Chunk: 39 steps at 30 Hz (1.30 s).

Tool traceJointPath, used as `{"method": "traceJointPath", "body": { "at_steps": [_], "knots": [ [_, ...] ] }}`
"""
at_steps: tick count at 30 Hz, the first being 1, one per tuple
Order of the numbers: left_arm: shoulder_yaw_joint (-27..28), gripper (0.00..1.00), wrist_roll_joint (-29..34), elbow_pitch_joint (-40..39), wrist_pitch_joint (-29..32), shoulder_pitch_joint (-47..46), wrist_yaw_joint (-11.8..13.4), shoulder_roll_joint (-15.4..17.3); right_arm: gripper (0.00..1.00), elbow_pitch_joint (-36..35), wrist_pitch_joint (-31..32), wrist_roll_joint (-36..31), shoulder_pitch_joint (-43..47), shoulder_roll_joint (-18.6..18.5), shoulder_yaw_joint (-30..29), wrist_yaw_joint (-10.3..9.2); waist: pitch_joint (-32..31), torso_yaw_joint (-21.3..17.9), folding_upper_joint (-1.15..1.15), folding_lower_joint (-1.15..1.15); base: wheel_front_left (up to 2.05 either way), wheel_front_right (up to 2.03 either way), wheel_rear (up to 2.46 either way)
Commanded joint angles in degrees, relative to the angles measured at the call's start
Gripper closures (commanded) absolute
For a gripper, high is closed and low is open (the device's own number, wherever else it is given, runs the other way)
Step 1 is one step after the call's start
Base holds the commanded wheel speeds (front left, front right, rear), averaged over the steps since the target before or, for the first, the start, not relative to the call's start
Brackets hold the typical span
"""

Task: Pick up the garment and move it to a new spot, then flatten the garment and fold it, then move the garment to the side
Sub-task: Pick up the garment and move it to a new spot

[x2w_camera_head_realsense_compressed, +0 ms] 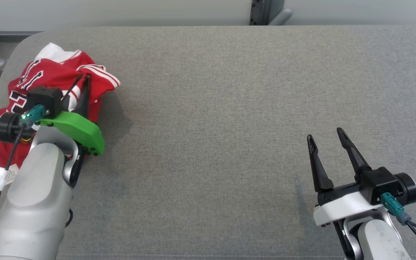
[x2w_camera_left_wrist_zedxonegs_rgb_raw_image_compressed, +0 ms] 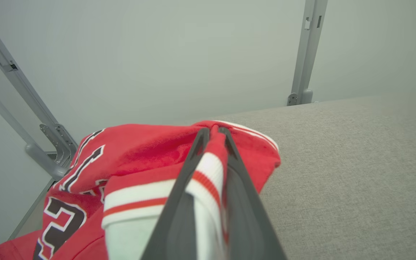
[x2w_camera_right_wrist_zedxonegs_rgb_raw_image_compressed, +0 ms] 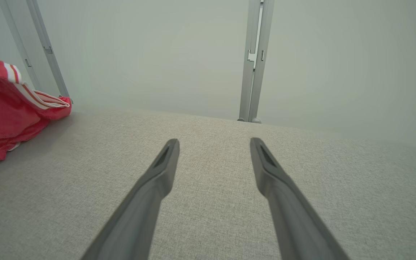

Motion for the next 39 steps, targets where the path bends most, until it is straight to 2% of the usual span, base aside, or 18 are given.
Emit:
{"method": "traceJointPath", "body": {
  "at_steps": [1,2,6,15,20,24,30,35,39],
  "knots": [
    [-1.0,1.0,-0.7,-3.2,0.8,0.9,0.0,-0.7,0.0,0.0,-0.2,0.6,0.3,-0.1,0.0,-0.02,-0.8,-1.0,0.63,0.0,0.0,0.0,0.0],
    [-1.0,1.0,-0.7,-3.2,0.8,0.9,0.0,-0.7,0.0,0.0,-0.2,0.6,0.3,-0.1,0.0,-0.02,-0.8,-1.0,0.63,0.0,0.0,0.0,0.0],
    [-3.0,1.0,-1.8,-11.1,3.1,2.2,0.0,-1.8,0.0,-0.2,-0.2,1.1,0.1,0.0,0.4,-0.02,-1.4,-3.0,0.63,0.0,0.0,0.0,0.0],
    [-6.9,1.0,-5.0,-34.7,11.3,4.9,1.2,-7.0,0.0,-0.5,-0.2,2.3,0.9,-0.1,0.2,-0.02,-1.8,-11.2,0.63,0.0,0.0,0.0,0.0],
    [-8.7,1.0,-6.4,-42.6,14.4,5.5,2.0,-9.0,0.0,-0.7,-0.2,2.8,0.7,0.0,0.3,-0.02,-1.6,-14.9,0.63,0.0,0.0,0.0,0.0],
    [-9.1,1.0,-9.1,-46.1,15.9,6.1,2.9,-10.4,0.0,-0.8,-0.2,3.2,0.5,0.0,0.4,-0.02,-1.3,-17.6,0.63,0.0,0.0,0.0,0.0],
    [-8.7,1.0,-10.5,-44.8,15.7,6.9,4.6,-10.7,0.0,-1.0,-0.2,4.1,0.5,0.0,0.2,-0.02,-0.5,-20.5,0.63,0.0,0.0,0.0,0.0],
    [-8.5,1.0,-10.3,-36.7,15.8,9.7,5.0,-8.4,0.0,-0.9,-0.2,4.7,1.0,0.0,0.0,-0.02,0.1,-21.6,0.63,0.0,0.0,0.0,0.0],
    [-8.0,1.0,-8.7,-27.5,13.0,12.3,5.5,-5.8,0.0,-0.7,-0.2,4.7,0.9,0.0,-0.3,-0.02,0.6,-21.8,0.63,0.0,0.0,0.0,0.0]
  ]
}}
